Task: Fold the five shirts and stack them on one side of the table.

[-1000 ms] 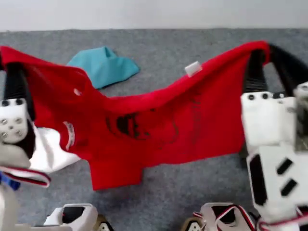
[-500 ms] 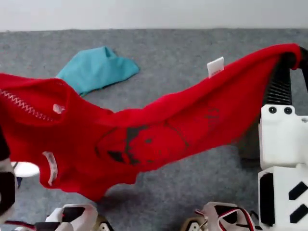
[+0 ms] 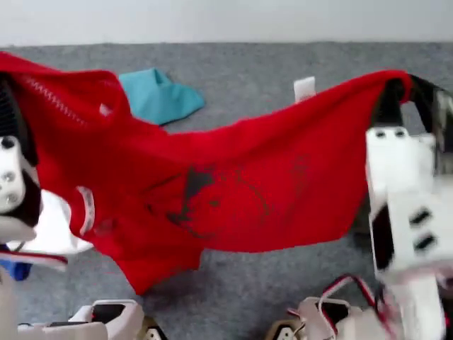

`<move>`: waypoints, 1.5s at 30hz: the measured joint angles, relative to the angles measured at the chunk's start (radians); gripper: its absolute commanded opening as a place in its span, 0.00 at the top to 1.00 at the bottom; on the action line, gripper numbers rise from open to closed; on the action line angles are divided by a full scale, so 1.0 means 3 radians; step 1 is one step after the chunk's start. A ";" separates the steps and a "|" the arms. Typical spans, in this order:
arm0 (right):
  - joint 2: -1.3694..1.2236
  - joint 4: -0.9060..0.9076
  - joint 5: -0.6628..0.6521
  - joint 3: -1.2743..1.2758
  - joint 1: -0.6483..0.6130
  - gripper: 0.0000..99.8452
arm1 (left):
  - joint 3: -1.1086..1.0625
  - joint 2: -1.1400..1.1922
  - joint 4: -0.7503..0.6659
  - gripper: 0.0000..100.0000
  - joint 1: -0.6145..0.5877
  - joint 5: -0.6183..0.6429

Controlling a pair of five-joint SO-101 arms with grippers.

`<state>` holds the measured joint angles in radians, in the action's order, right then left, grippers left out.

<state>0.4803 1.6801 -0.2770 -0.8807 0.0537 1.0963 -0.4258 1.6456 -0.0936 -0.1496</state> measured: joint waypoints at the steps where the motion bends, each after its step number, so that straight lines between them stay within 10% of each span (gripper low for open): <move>1: -0.0010 0.0005 0.0000 0.0046 0.0010 0.99 | -0.0015 0.0005 -0.0005 0.99 0.0000 -0.0026; 45: 0.0844 0.0205 0.0000 0.0266 0.0000 0.99 | 0.0481 -0.0532 0.0000 0.99 0.0000 -0.0164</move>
<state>0.7334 1.7415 -0.2770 -0.8009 0.0537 1.2405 -0.5854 1.6456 -0.0936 -0.1987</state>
